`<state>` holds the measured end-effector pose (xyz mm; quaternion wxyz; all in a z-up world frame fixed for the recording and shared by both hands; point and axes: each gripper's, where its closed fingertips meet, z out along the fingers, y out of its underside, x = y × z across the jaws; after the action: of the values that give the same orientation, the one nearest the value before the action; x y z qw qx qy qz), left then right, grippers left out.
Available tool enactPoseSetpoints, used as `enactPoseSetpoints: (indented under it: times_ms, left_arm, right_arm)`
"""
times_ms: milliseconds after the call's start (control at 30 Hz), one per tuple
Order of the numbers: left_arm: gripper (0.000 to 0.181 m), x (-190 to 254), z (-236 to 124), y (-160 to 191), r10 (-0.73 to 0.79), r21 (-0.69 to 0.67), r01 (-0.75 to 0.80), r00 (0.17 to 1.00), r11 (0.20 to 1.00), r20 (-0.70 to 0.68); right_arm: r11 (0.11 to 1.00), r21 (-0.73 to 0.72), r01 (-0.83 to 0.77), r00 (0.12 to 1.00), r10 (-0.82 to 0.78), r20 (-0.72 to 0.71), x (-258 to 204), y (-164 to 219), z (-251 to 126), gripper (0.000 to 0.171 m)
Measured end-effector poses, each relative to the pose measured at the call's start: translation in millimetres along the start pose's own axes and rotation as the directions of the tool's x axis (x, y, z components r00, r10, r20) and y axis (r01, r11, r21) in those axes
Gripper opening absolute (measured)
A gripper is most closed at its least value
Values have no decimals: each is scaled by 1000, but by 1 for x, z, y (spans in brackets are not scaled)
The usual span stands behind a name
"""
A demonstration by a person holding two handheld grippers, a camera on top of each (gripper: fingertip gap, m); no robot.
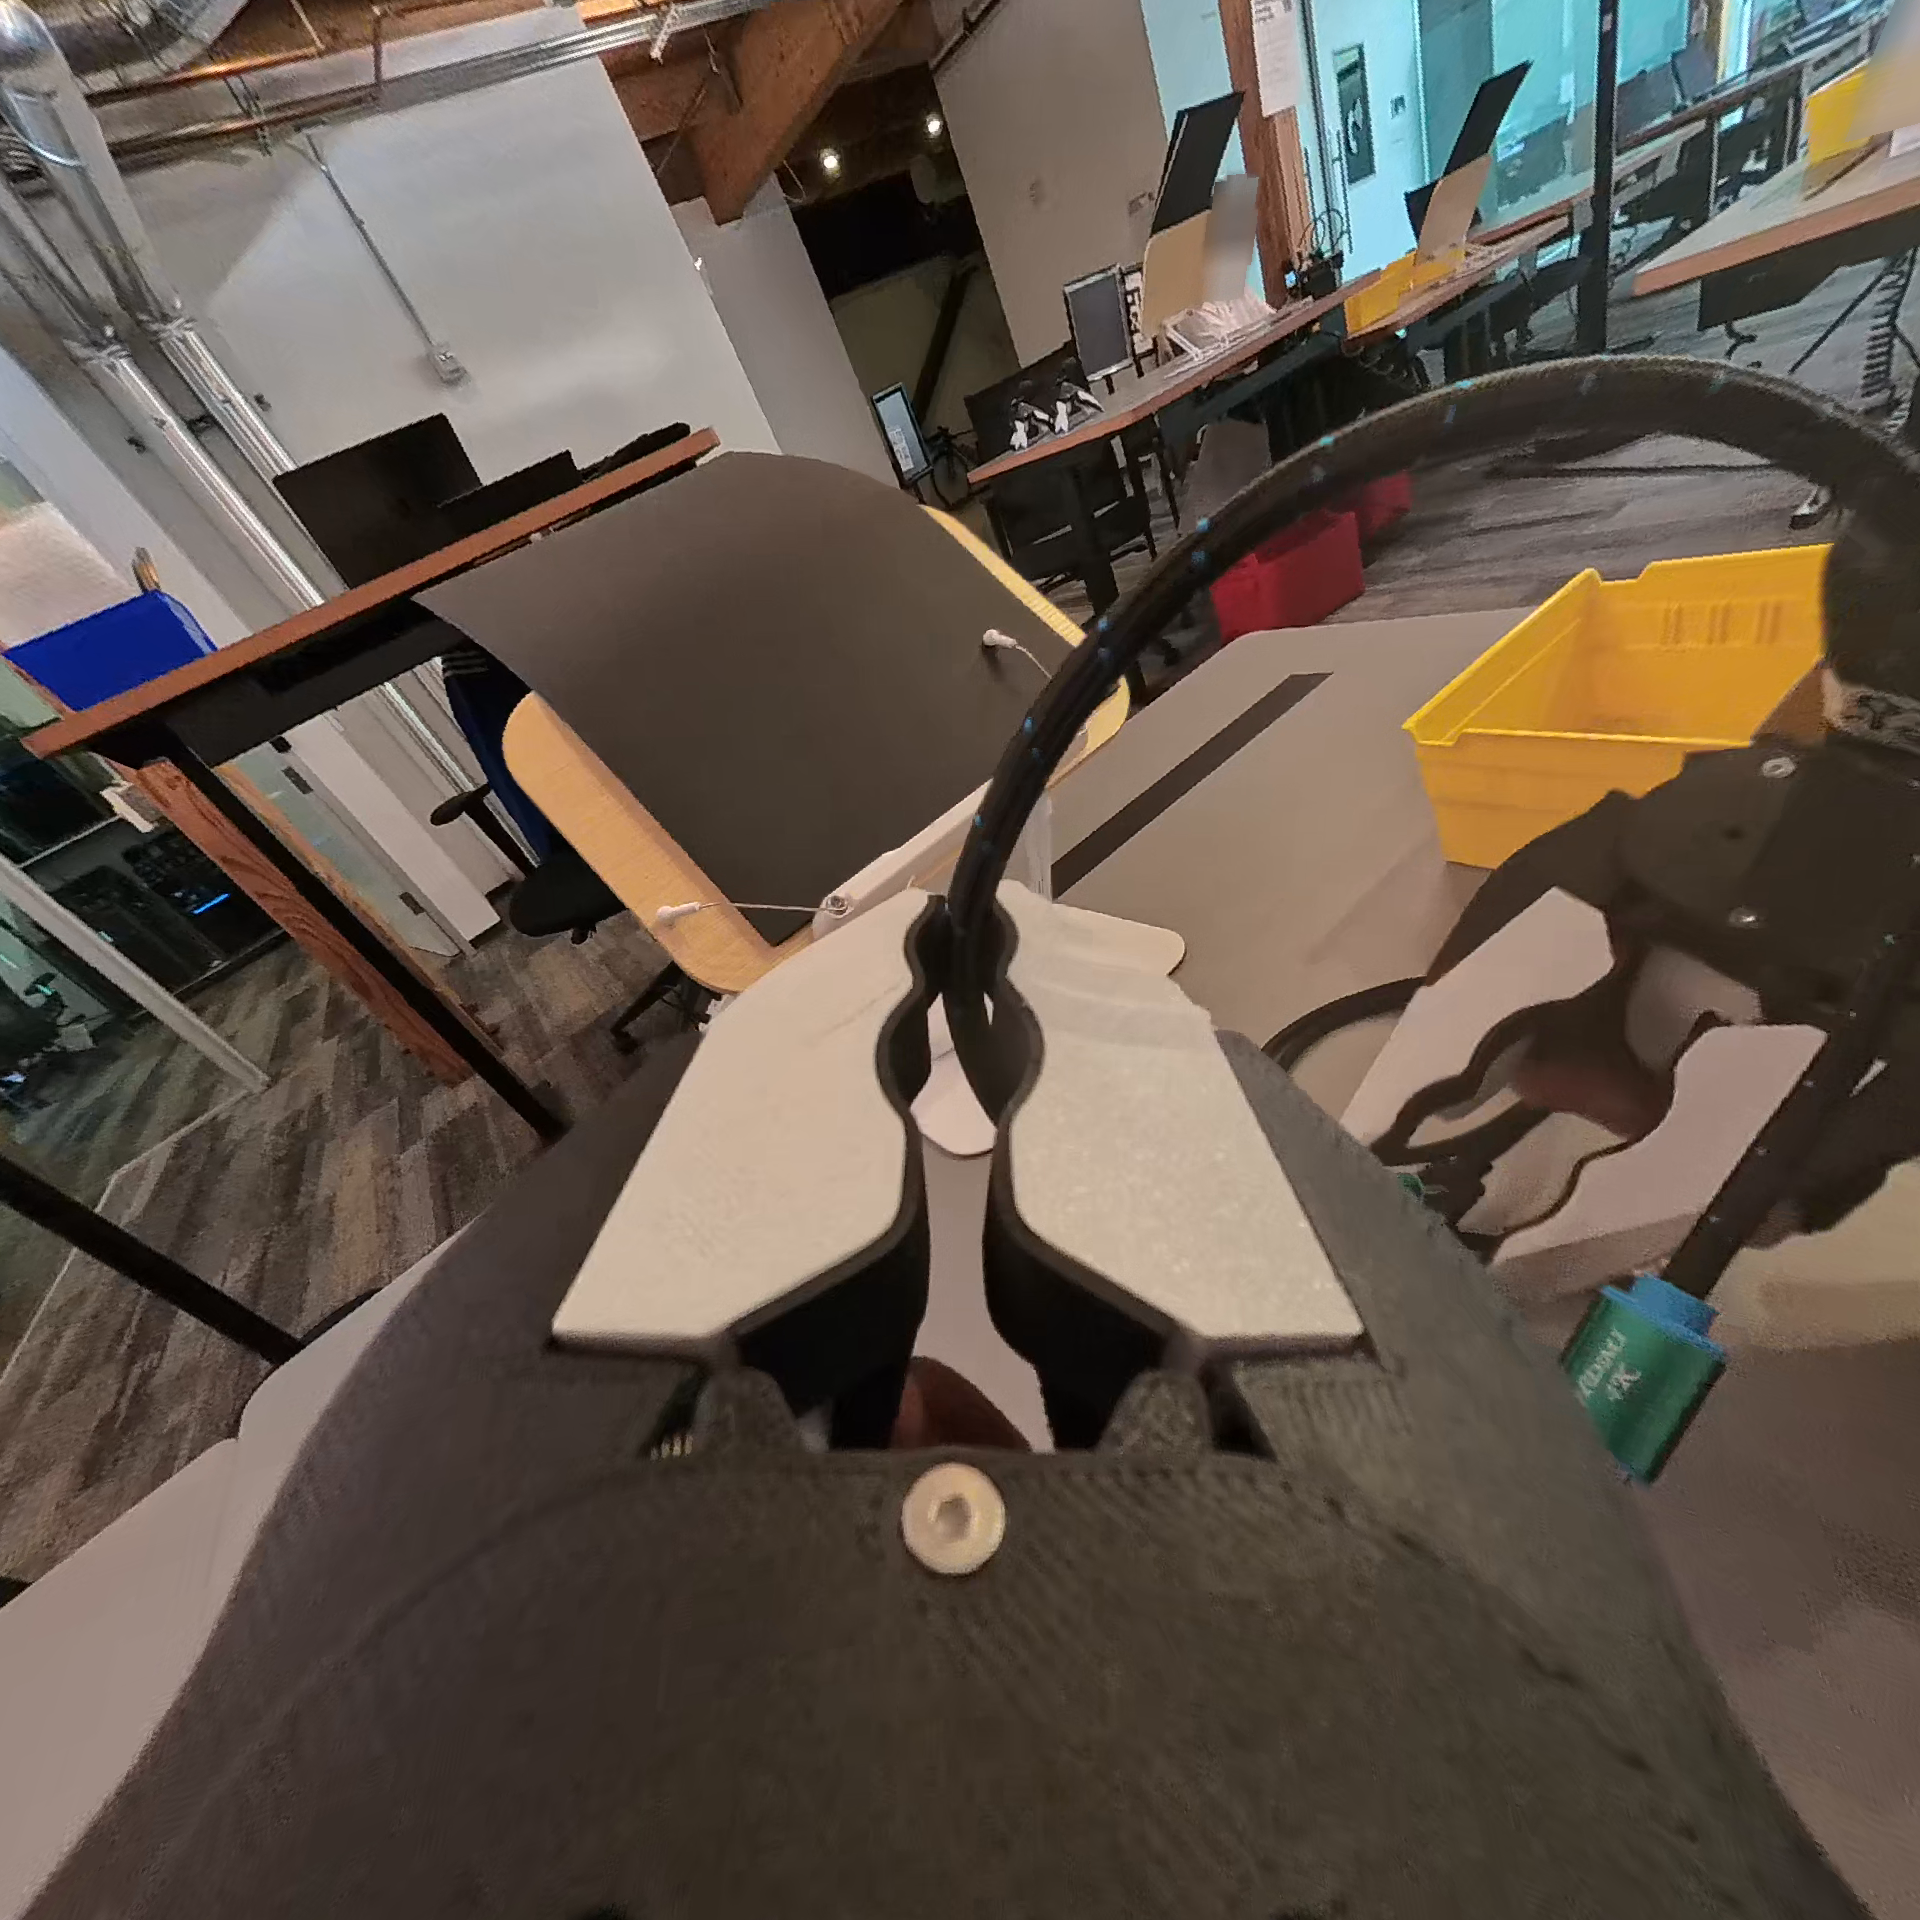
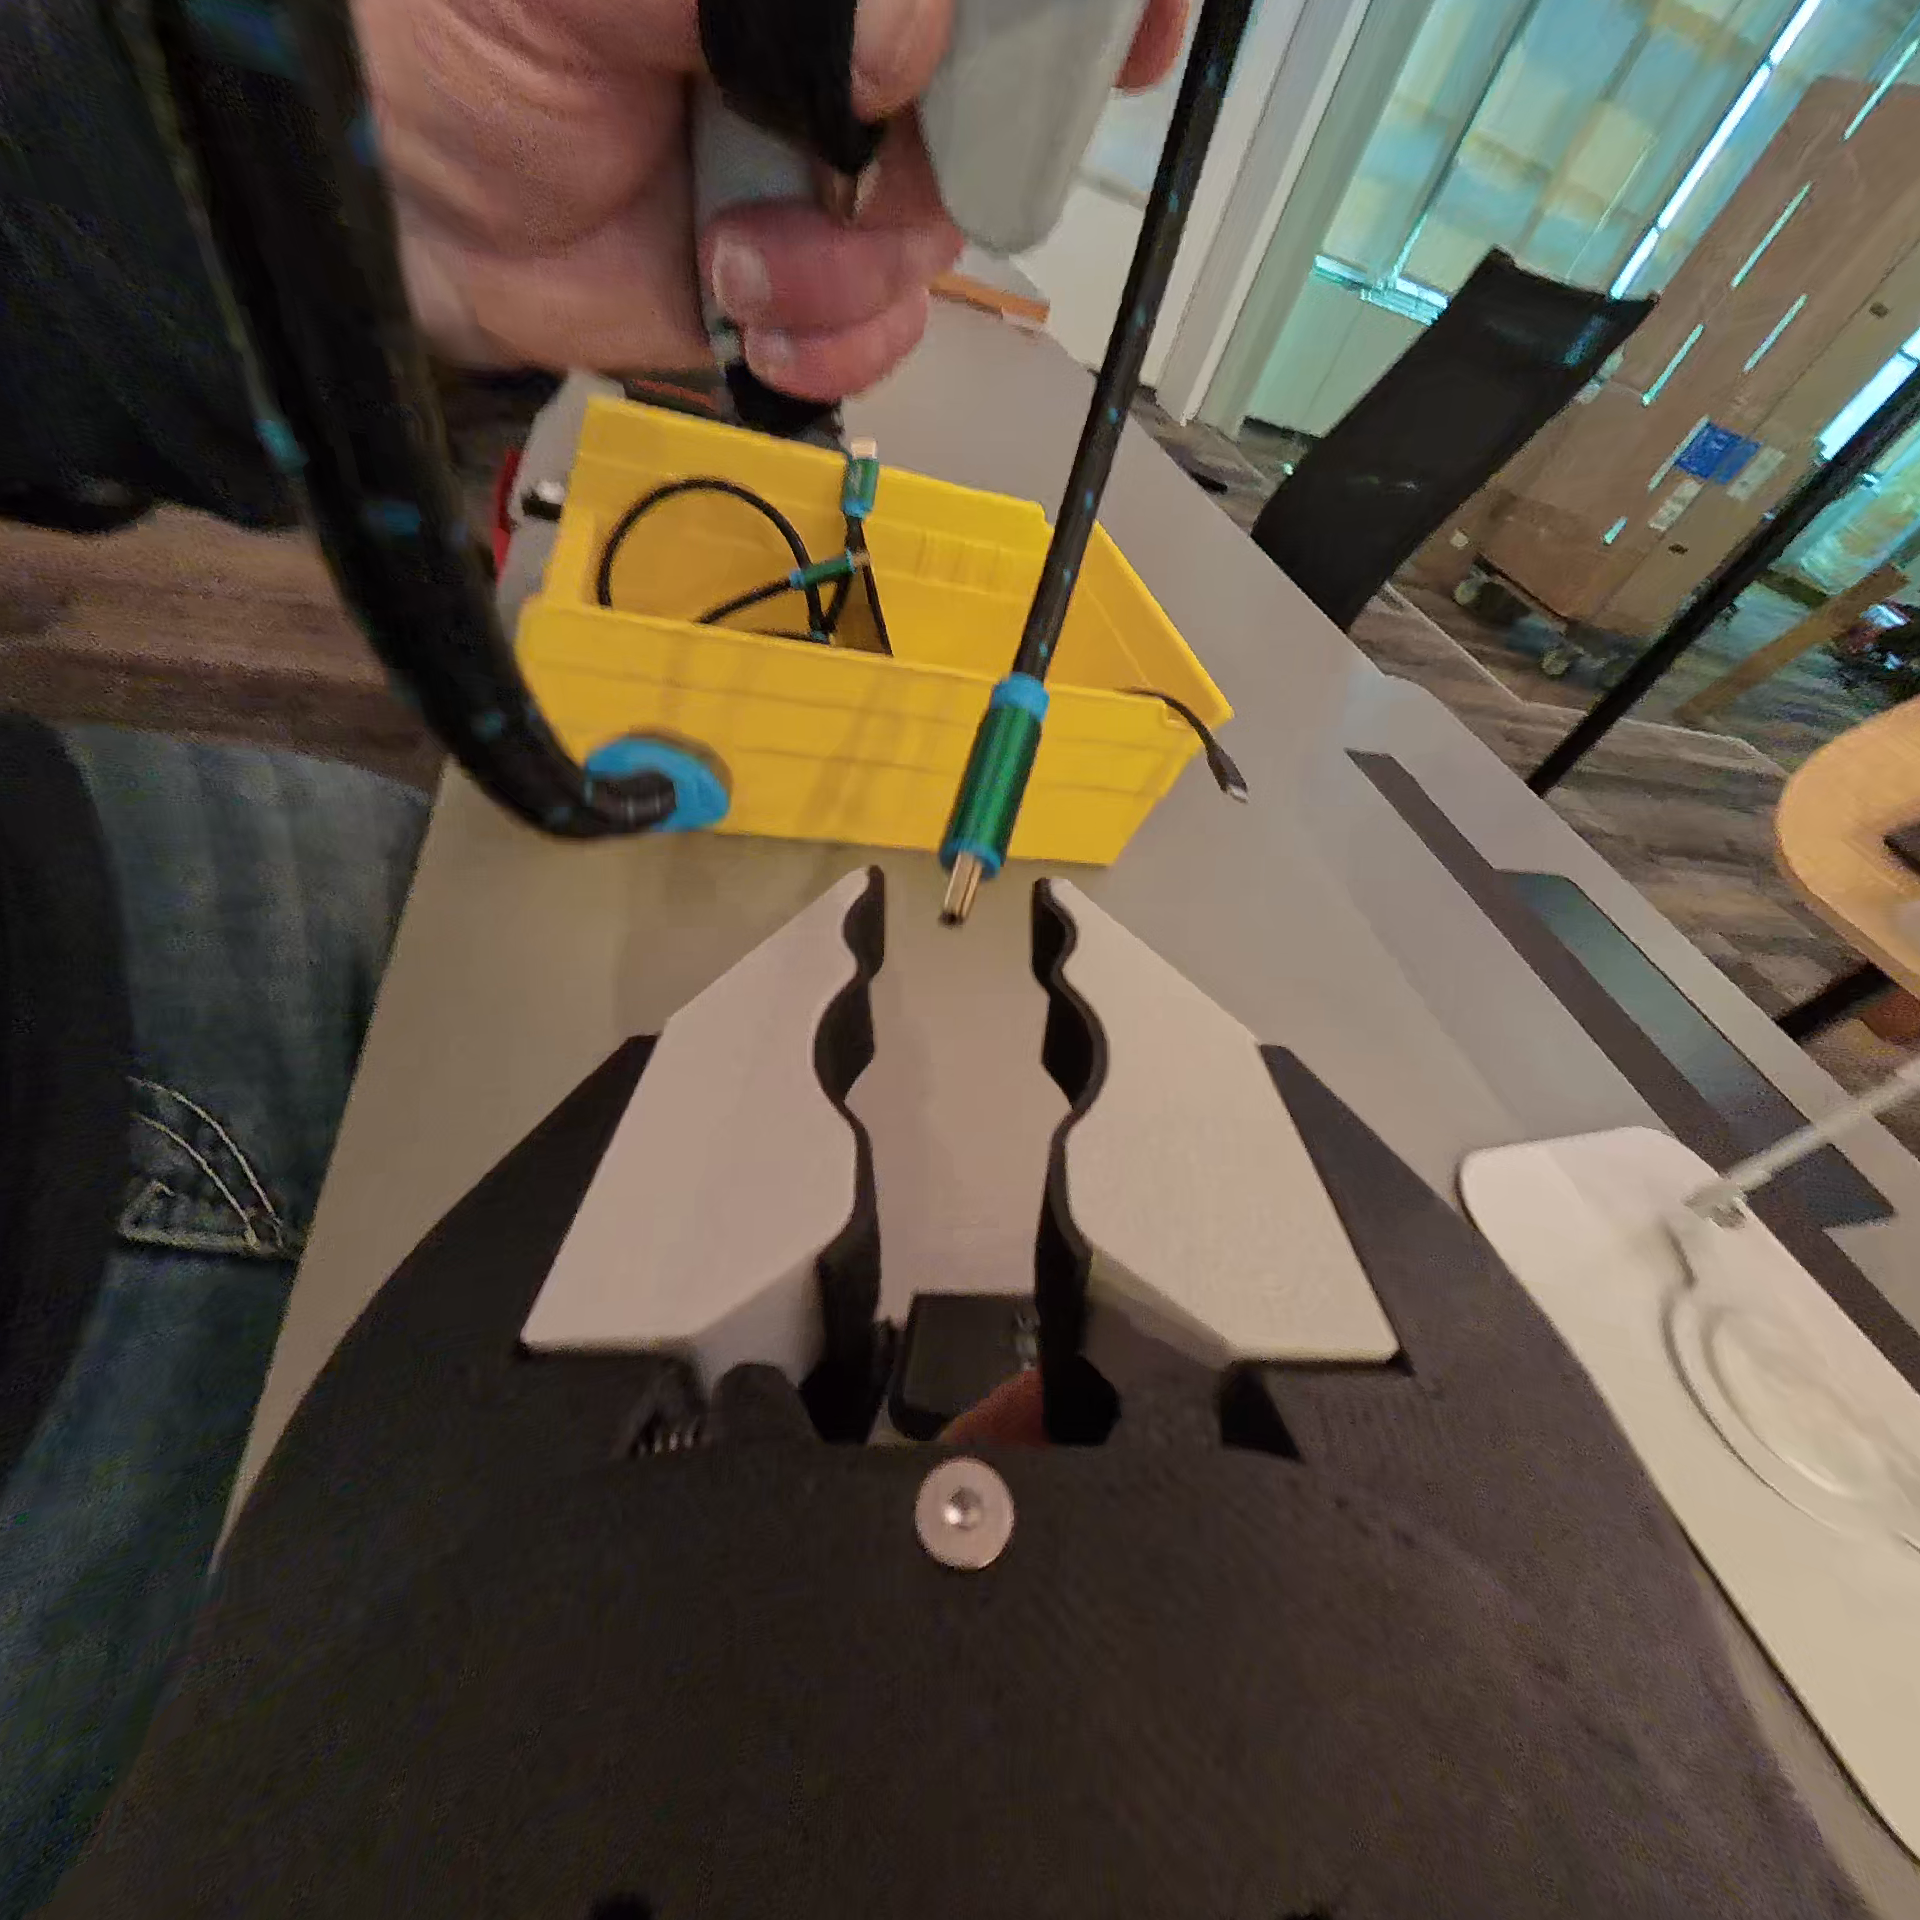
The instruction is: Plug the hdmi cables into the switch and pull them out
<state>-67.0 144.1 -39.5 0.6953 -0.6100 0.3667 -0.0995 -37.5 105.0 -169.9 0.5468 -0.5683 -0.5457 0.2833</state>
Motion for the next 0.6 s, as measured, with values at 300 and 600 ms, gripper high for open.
enactPoseSetpoints:
  times_ms: [300,600]
  left_arm:
    - [5,-7,14,41,-125,-187,128,992,974,27]
    - [50,33,21,139,-398,-621,263,913,738,-87]
  right_arm:
    - [969,49,-244,954,230,191,-17,-5,2,10]
    - [798,-100,-594,723,584,368,-39,33,-2,9]
